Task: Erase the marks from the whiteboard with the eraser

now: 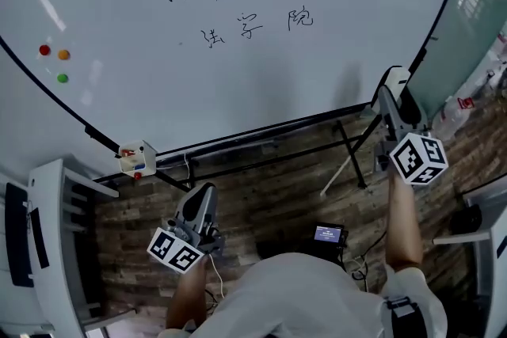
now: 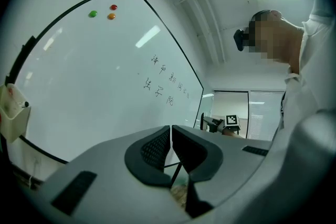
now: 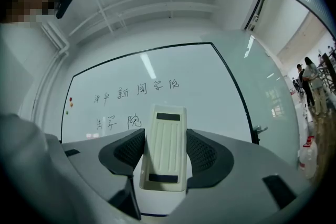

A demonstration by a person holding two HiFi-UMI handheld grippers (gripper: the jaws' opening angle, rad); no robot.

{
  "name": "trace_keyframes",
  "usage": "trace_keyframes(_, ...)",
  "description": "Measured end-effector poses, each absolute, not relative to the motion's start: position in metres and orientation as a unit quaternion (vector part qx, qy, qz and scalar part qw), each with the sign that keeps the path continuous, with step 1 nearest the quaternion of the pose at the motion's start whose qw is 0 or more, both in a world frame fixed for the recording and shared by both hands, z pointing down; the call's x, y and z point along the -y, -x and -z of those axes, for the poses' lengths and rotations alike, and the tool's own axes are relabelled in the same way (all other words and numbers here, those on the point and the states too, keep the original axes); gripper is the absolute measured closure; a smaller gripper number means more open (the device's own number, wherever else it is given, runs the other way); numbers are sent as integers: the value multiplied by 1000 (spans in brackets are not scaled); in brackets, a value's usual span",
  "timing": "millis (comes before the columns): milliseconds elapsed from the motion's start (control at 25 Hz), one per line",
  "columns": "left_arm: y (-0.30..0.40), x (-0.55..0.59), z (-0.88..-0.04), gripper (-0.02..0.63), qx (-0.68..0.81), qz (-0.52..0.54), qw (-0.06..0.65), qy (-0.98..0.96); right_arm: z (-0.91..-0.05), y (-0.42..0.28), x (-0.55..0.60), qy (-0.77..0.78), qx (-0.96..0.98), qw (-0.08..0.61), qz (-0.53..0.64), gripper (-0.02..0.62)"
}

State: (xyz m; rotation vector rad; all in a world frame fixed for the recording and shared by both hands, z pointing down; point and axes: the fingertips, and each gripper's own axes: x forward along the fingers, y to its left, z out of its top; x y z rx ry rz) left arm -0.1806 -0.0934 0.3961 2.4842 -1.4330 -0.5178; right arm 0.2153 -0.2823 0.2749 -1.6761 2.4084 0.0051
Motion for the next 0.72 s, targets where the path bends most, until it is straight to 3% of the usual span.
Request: trace_keyframes(720,127,166,-371,589,493,183,85,-846,-196,-263,374,570,-815,76,-75,336)
